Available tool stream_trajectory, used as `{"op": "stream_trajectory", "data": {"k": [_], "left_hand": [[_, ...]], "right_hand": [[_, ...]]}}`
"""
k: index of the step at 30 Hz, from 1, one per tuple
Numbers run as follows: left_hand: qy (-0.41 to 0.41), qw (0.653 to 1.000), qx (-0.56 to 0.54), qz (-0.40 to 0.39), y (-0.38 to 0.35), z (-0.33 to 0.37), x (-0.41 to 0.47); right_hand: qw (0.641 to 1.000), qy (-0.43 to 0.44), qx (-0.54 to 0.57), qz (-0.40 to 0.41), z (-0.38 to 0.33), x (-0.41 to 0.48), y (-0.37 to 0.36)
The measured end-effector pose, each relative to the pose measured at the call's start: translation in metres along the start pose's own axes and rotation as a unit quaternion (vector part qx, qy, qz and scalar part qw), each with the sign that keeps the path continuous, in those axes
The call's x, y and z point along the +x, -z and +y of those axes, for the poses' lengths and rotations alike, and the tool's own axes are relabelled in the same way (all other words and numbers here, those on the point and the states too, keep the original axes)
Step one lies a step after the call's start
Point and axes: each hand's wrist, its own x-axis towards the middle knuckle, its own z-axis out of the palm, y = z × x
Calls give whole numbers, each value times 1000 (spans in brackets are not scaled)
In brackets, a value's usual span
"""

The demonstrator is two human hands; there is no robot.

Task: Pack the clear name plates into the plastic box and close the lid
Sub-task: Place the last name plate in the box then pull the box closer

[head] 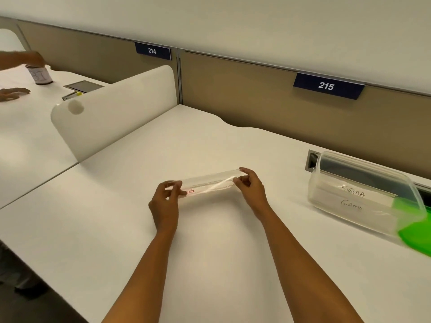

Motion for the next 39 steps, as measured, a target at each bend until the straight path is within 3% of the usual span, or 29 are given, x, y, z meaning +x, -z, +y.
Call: {"op": "stream_trajectory", "data": {"k": [4, 7, 11, 15, 21, 27, 32, 39], "left_hand": [[22, 999, -25, -18, -10, 36, 11], [101, 993, -49, -41, -19, 54, 21], [210, 967, -37, -139, -30, 73, 34], [236, 944, -74, -220, -46, 93, 32], [116, 945, -45, -302, -78, 114, 5], [23, 924, -32, -379, -102, 133, -25], [-30, 927, -9, -374, -126, 147, -47], [-147, 928, 76, -334, -166, 164, -76]], "right_hand": [[997, 32, 64, 30, -25, -5, 22], [995, 62, 71, 18, -39, -11, 43], [995, 87, 58, -3, -47, -22, 73], [992, 80, 87, 42, -52, -34, 102], [983, 54, 121, 130, -58, -50, 143], [971, 23, 154, 182, -55, -67, 197], [975, 20, 147, 166, -50, -80, 239], [977, 38, 13, 208, -53, -92, 288]]}}
